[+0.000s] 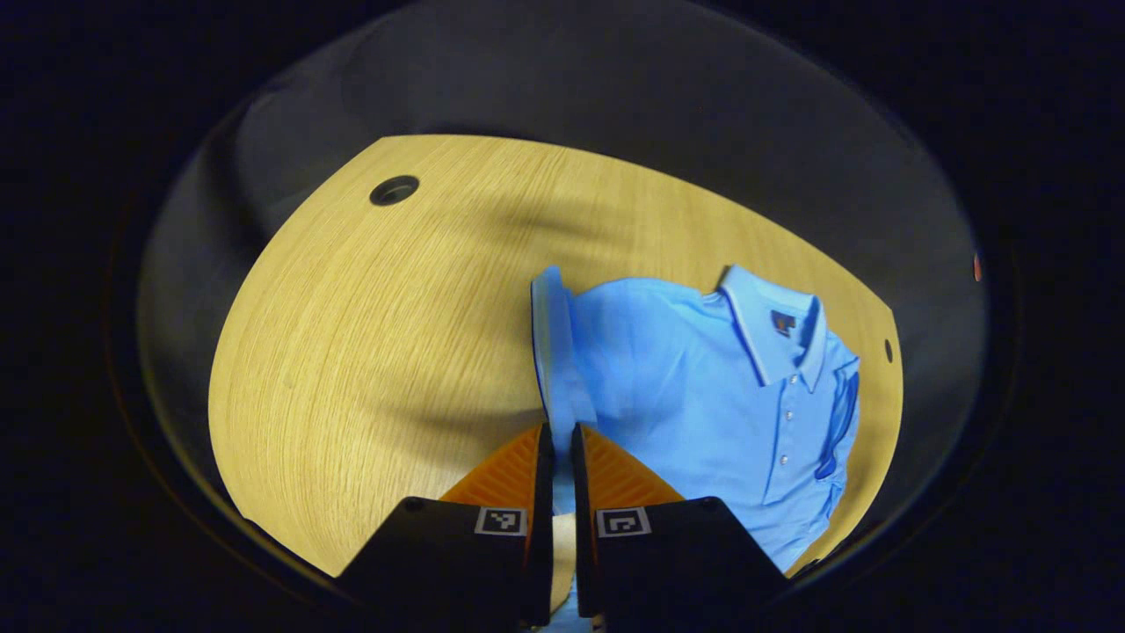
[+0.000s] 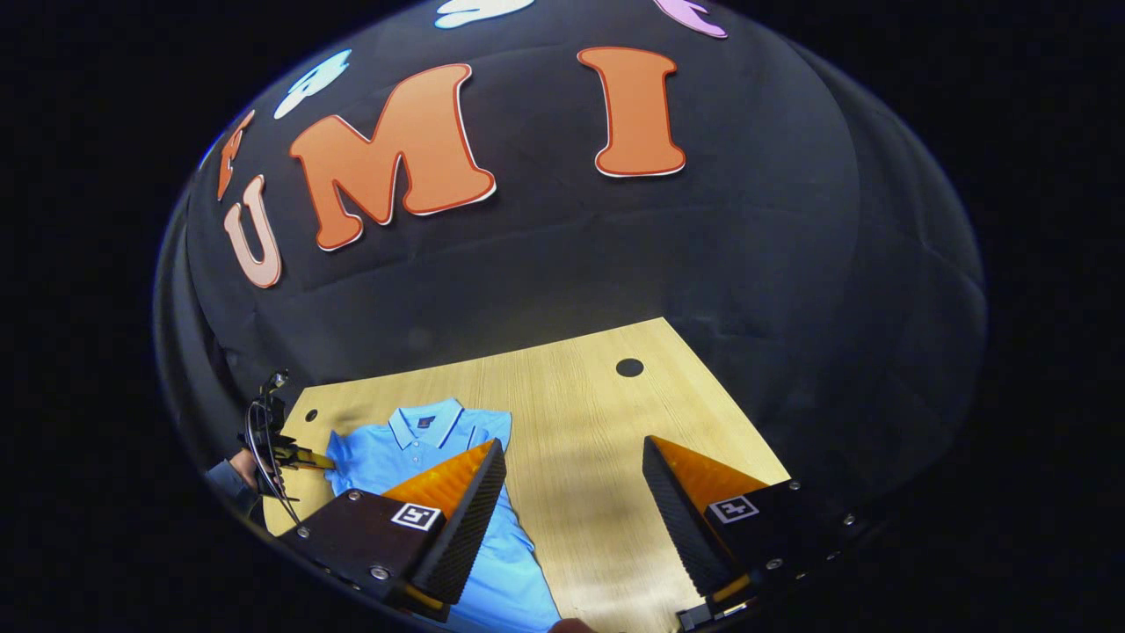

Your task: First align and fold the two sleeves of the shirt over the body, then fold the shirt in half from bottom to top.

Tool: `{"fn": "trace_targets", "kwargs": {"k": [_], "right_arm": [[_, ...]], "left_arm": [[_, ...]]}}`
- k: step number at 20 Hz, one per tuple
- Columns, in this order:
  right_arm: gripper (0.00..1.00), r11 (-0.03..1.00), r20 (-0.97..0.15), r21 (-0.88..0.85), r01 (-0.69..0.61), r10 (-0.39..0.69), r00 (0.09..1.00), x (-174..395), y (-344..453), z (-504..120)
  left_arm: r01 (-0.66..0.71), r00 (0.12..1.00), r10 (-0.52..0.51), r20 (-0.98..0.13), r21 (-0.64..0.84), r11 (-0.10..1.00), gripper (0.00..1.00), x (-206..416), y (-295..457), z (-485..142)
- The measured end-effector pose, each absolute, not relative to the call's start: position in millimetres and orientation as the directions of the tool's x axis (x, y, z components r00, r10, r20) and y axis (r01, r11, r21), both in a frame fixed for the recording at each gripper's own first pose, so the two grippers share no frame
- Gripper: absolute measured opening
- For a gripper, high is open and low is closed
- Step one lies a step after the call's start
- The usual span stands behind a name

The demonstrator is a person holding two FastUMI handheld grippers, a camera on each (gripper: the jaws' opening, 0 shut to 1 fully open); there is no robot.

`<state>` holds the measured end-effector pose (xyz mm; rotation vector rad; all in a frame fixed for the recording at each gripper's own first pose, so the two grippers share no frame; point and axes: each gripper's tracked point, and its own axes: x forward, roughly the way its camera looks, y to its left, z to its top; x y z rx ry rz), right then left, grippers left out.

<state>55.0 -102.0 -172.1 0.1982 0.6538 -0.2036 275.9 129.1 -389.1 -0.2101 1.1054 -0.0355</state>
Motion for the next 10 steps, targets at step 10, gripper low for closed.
{"fn": "trace_targets", "kwargs": {"k": [10], "right_arm": [[0.95,0.949,-0.644,0.126,0.288,-0.142,0.751,24,-87,-181]], "left_arm": [[0.176,0.455,-0.314,-0.833,-0.261,0.949,0.23,280,36,-364]]}}
